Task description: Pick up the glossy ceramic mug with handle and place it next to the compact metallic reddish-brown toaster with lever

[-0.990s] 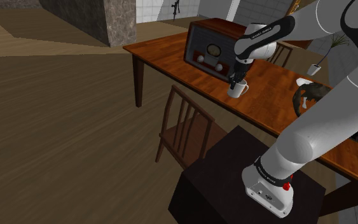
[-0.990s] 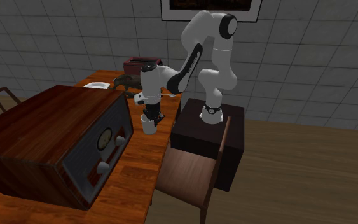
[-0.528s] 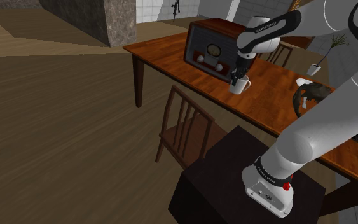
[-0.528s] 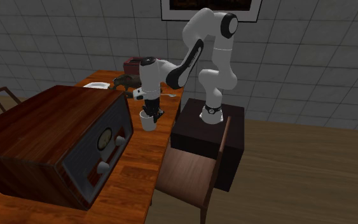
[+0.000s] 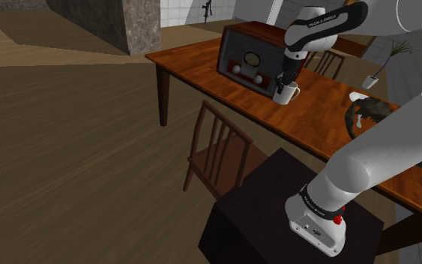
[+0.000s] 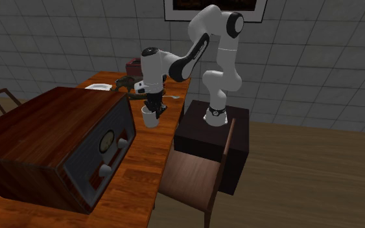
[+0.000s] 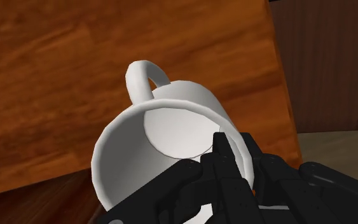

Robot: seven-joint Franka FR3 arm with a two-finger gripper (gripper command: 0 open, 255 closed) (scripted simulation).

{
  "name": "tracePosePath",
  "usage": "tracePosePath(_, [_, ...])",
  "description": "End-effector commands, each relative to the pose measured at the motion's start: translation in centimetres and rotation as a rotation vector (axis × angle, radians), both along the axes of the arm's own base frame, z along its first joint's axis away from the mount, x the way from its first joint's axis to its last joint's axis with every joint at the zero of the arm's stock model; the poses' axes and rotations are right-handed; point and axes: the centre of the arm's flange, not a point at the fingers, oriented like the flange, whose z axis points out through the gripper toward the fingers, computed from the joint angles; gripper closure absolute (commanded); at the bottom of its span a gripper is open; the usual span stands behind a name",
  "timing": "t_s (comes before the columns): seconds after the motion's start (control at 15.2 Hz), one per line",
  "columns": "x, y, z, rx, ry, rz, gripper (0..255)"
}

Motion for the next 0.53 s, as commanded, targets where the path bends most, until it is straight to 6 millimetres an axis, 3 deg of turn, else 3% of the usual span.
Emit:
tracePosePath(0.0, [0.1,0.0,1.0,0.0,0.0,0.0,255])
tracePosePath(0.46, [0.1,0.0,4.7,0.0,0.0,0.0,255])
